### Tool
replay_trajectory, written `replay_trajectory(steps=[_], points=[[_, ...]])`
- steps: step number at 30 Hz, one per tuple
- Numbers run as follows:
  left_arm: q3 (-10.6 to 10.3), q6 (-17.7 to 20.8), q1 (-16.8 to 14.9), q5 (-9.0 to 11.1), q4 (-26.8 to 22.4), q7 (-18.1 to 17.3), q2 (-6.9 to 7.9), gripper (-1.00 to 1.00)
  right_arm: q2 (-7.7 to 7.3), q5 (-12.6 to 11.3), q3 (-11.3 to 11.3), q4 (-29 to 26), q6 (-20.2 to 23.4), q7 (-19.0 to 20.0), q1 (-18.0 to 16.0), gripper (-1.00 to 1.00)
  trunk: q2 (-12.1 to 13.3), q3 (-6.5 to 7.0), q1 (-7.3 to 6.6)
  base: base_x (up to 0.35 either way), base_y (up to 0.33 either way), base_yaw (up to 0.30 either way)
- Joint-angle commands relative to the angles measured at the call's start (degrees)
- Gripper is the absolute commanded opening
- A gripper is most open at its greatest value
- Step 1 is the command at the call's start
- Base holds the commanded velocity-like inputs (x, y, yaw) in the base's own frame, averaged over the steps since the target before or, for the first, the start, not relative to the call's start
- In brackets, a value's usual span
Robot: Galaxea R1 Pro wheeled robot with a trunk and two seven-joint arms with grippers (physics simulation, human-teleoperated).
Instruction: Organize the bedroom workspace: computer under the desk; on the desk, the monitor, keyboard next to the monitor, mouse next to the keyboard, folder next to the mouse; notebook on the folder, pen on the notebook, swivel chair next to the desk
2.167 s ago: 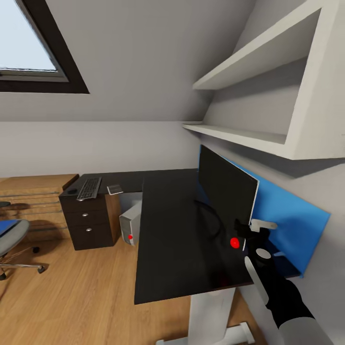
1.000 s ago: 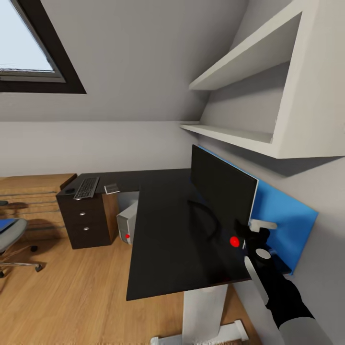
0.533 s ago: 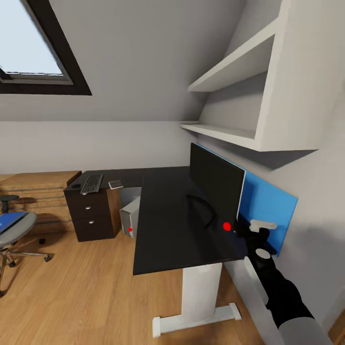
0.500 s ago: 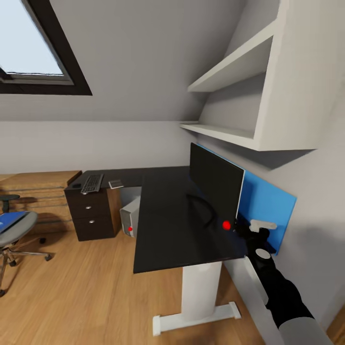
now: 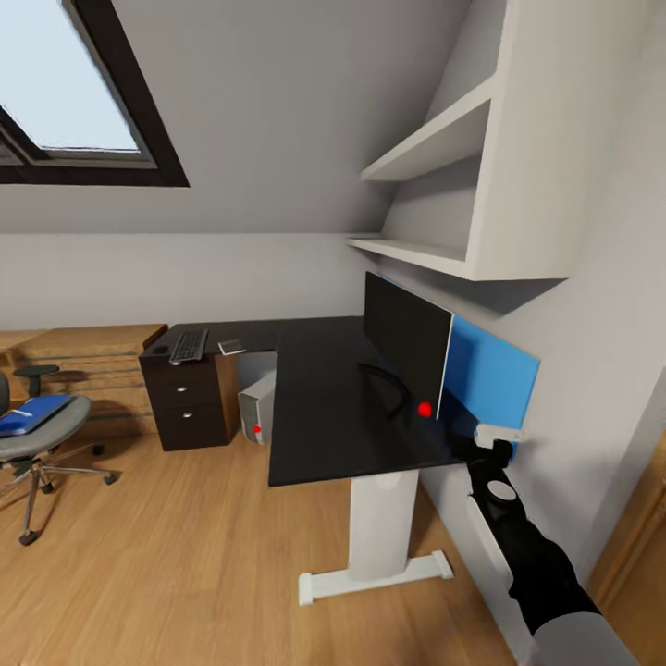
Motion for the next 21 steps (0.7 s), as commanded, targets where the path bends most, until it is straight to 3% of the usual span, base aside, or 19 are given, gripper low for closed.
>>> replay_trajectory(steps=[1, 5, 15, 17, 19, 21], points=[[-0.5, -0.1, 0.0, 0.3, 0.0, 0.3, -0.01, 1.0, -0.08, -0.5, 0.5, 0.0, 0.2, -0.5, 0.0, 1.0, 0.0, -0.07, -0.04, -0.329, 0.061, 0.0], [-0.4, -0.1, 0.0, 0.3, 0.0, 0.3, 0.3, 1.0, -0.14, -0.4, 3.2, 3.2, 0.2, -0.5, 0.0, 1.0, 0.0, -0.07, -0.04, -0.289, 0.175, 0.0], [-0.1, -0.1, 0.0, 0.8, 0.0, 0.3, 1.24, 1.0, 0.09, -0.5, 4.9, 8.8, 0.1, -0.6, 0.0, 1.0, 0.0, -0.07, -0.04, -0.267, 0.221, 0.0], [0.0, -0.2, 0.0, 1.0, 0.0, 0.2, 1.42, 1.0, 0.61, -0.5, 5.0, 17.0, -0.8, -0.6, 0.0, 1.0, 0.0, -0.07, -0.04, -0.118, 0.09, 0.0], [0.0, -0.2, 0.0, 1.1, 0.0, 0.3, 1.49, 1.0, 1.07, -0.5, 5.0, 21.8, -2.4, -0.5, 0.0, 1.0, 0.0, -0.07, -0.04, -0.066, 0.05, 0.0], [0.0, -0.3, 0.0, 1.2, 0.0, 0.3, 1.53, 1.0, 1.81, -0.5, 5.2, 29.8, -6.7, -0.5, 0.0, 1.0, 0.0, -0.07, -0.04, -0.039, 0.029, 0.0]])
